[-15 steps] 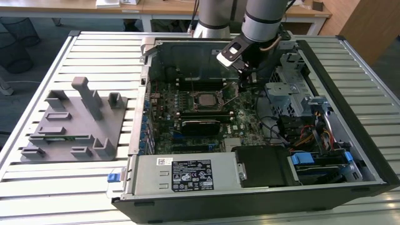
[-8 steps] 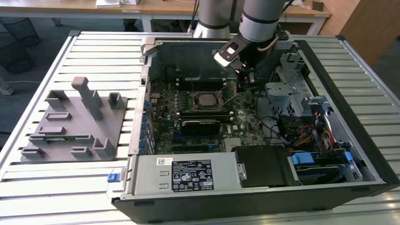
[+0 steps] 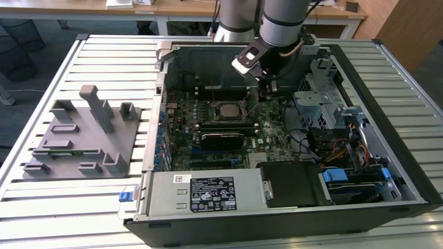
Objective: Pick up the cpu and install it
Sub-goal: 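Close the cpu cover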
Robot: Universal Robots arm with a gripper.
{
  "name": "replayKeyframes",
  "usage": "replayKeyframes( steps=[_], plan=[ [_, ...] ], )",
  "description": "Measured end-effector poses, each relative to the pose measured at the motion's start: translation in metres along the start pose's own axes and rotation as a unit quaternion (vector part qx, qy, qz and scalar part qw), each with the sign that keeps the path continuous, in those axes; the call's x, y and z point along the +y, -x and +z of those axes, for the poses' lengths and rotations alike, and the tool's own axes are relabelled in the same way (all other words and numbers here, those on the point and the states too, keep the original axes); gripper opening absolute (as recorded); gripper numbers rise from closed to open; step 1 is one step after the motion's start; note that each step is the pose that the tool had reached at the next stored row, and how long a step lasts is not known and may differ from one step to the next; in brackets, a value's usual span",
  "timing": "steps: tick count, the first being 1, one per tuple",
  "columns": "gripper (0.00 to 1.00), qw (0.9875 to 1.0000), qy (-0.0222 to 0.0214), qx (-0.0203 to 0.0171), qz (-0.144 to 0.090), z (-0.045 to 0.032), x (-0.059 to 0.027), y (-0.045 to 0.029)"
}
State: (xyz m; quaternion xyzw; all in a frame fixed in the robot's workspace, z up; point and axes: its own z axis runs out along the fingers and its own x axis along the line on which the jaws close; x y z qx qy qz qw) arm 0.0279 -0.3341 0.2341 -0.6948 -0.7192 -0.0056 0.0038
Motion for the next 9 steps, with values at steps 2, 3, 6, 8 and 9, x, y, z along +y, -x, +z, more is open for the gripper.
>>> replayKeyframes(
  steps=[2, 3, 6, 8, 9],
  plan=[
    [0.11, 1.0, 0.0, -0.0001, 0.0, 0.0001, -0.0025, -0.0001],
    [0.11, 1.0, 0.0, 0.0, 0.0, 0.0004, -0.0042, -0.0002],
    [0.11, 1.0, 0.0, 0.0, 0.0, 0.0013, -0.0088, -0.0003],
    [0.11, 1.0, -0.0001, -0.0002, 0.0, 0.0016, -0.0117, -0.0004],
    [0.11, 1.0, -0.0001, -0.0001, 0.0, 0.0017, -0.0138, -0.0005]
  ],
)
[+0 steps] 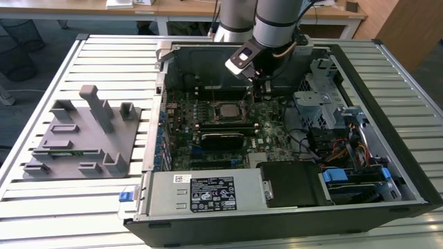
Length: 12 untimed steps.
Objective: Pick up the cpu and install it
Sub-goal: 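Close the cpu cover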
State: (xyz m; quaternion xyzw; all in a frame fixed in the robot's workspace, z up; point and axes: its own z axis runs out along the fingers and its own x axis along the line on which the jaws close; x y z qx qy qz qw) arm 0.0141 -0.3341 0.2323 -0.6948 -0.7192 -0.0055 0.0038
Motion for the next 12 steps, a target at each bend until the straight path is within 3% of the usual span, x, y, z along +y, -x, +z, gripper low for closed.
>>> replayKeyframes(
  steps=[12],
  plan=[
    [0.11, 1.0, 0.0001, 0.0001, 0.0, 0.0043, -0.0402, -0.0014]
  ],
)
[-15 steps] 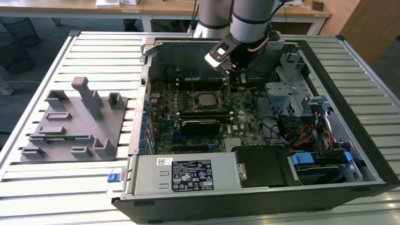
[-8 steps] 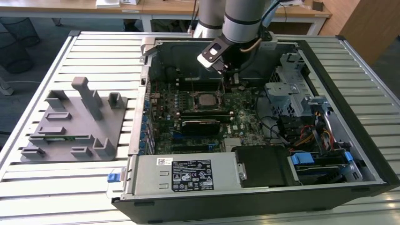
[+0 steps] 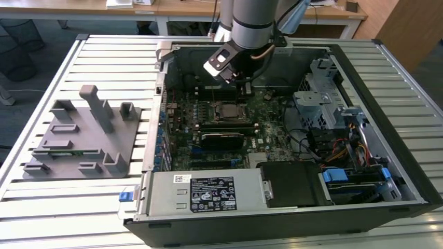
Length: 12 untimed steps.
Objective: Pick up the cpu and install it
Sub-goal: 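Close the cpu cover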
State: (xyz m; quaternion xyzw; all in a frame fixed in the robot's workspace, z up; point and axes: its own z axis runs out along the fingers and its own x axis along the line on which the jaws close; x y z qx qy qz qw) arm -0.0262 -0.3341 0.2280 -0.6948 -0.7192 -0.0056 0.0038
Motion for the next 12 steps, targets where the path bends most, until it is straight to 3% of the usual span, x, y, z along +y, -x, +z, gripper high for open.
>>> replayKeyframes(
  steps=[8, 12],
  plan=[
    [0.11, 1.0, 0.0, 0.0, 0.0, 0.0088, -0.02, -0.0006],
    [0.11, 1.0, 0.0, 0.0, -0.001, 0.0124, -0.0341, -0.0009]
  ],
)
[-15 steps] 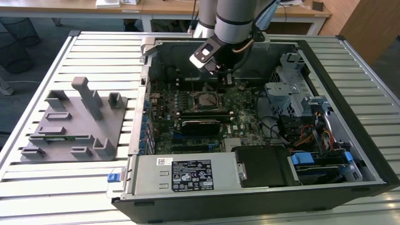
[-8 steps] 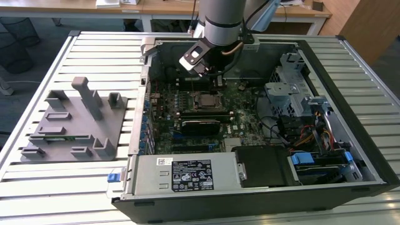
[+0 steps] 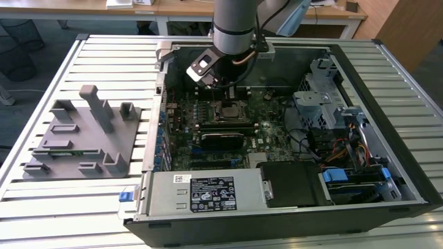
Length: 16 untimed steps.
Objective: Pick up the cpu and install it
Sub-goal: 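Close the cpu cover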
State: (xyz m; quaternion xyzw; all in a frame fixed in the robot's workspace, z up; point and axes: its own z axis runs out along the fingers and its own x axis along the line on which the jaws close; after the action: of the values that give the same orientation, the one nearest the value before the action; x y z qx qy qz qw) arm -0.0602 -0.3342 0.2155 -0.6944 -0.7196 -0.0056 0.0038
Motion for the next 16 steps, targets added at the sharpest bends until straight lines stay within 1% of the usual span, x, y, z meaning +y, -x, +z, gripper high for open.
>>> replayKeyframes(
  steps=[3, 10, 16],
  plan=[
    [0.11, 1.0, -0.0001, 0.0, -0.001, 0.0017, -0.0059, -0.0002],
    [0.11, 1.0, -0.0001, 0.0, -0.001, 0.0053, -0.0133, -0.0004],
    [0.11, 1.0, -0.0001, 0.0, -0.001, 0.0062, -0.0135, -0.0004]
  ],
)
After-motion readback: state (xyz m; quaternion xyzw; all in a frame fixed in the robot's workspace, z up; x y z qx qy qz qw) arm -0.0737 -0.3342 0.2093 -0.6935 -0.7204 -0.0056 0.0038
